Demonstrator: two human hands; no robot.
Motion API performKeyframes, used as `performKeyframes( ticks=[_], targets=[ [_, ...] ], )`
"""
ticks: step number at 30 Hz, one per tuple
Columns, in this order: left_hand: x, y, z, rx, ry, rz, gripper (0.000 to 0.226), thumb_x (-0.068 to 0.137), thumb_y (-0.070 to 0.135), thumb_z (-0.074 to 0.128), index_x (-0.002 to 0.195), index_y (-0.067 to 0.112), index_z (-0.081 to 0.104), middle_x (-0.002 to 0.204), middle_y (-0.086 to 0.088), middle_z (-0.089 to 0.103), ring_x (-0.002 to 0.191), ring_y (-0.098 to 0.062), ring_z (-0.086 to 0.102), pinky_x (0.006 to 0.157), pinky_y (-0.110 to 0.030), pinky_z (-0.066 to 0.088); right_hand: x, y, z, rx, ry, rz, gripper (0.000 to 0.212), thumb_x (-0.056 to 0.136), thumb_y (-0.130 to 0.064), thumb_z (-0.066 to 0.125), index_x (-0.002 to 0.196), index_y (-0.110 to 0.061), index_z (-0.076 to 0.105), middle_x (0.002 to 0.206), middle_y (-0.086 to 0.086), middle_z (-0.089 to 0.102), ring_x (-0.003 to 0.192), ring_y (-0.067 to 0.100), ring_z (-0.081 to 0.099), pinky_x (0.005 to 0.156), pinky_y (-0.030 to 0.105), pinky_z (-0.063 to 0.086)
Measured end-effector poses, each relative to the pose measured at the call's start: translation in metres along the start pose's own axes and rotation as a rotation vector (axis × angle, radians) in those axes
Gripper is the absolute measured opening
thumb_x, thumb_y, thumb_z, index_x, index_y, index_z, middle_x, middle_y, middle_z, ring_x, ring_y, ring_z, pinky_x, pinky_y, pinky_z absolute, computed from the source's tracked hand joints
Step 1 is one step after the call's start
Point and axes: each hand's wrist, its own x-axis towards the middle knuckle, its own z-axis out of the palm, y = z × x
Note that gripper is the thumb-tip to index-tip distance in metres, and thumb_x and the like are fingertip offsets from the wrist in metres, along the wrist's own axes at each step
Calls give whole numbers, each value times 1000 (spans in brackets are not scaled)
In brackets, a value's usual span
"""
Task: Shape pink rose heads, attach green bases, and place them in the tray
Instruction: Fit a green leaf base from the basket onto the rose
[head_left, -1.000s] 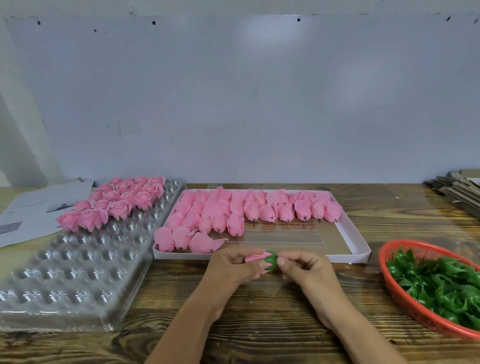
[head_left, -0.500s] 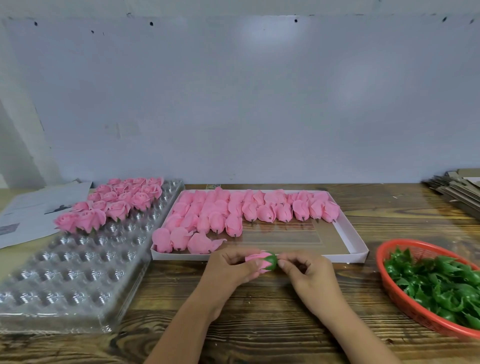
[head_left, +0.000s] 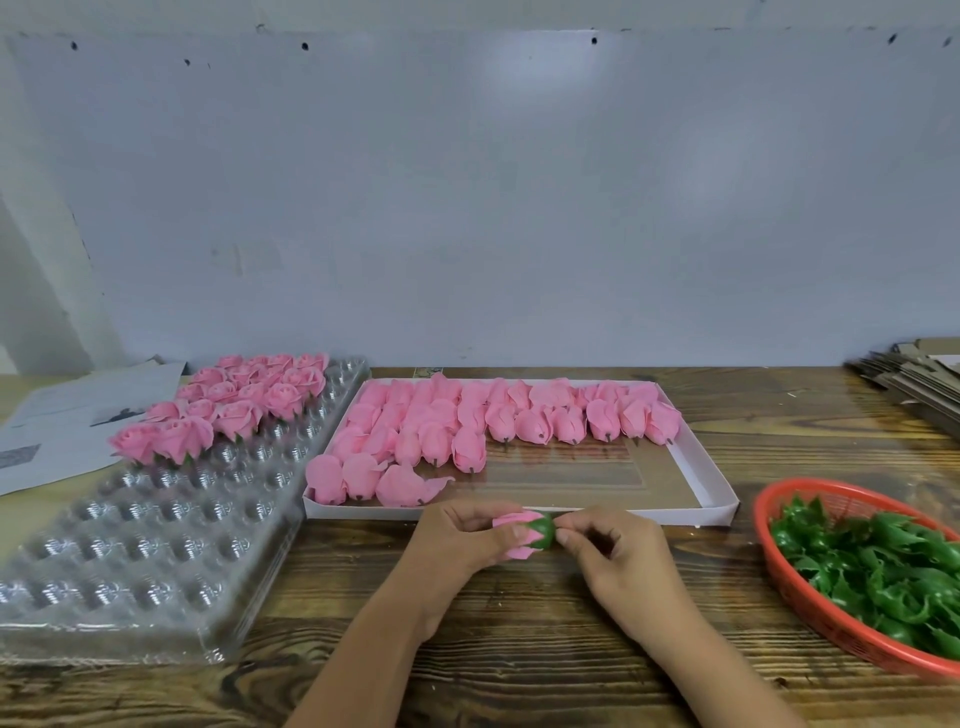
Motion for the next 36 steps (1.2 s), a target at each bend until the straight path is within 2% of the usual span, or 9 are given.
performKeyframes(
  ticks=[7,12,16,20,23,27,30,34,36],
  targets=[
    [0,0,-1,23,-15,-30,35,72,28,87,105,15,81,109,-11,77,107,-26,72,94,-35,58,-1,-1,0,-150,23,-142,19,84,-4,76,90,-21,80,79,-37,61,86,-8,64,78,1,42],
    [2,1,-2,74,-4,-34,24,81,20,84,104,16,81,108,-9,78,105,-25,73,93,-35,58,-1,-4,1,-108,-59,-183,30,89,-19,59,109,-41,66,95,-29,70,83,-5,66,74,6,47],
    [3,-1,-1,100,20,-27,20,82,17,84,101,18,81,105,-9,78,103,-24,74,90,-32,59,-3,-2,-1,-35,-167,-107,50,85,-30,60,121,-65,56,107,-32,67,93,0,68,81,12,53],
    [4,-5,0,99,24,-21,20,81,12,85,99,20,81,104,-9,79,100,-23,75,86,-30,60,-3,-4,-2,-2,-215,-99,47,81,-36,67,116,-66,57,102,-30,69,89,0,69,79,13,54],
    [3,-4,3,102,11,-2,21,78,20,88,98,24,81,103,-7,79,97,-19,75,83,-25,59,-2,-4,0,2,-203,-91,33,84,-43,67,112,-60,63,93,-18,72,79,9,67,71,26,56],
    [-1,4,6,139,17,30,27,81,39,82,107,40,76,113,6,77,102,-8,72,80,-20,56,-1,-10,4,131,-102,-10,29,86,-36,70,111,-50,69,82,-9,73,73,13,64,71,27,54],
    [-4,8,12,89,10,78,42,74,47,83,114,45,71,121,10,73,109,-4,68,79,-15,53,1,-14,7,341,-50,103,32,89,-19,74,107,-45,74,60,-8,50,58,9,44,58,21,39],
    [-6,6,20,14,-44,140,46,75,40,88,116,28,70,108,-2,76,95,-12,71,79,-21,55,-2,-30,15,679,-152,270,29,90,-15,70,113,-32,76,83,33,66,74,19,58,75,33,53],
    [-6,5,24,5,6,131,56,67,46,90,116,27,70,108,-2,76,94,-14,72,74,-22,55,-6,-36,21,720,-162,290,29,90,-11,70,111,-31,77,92,32,69,78,19,62,77,30,56]
  ],
)
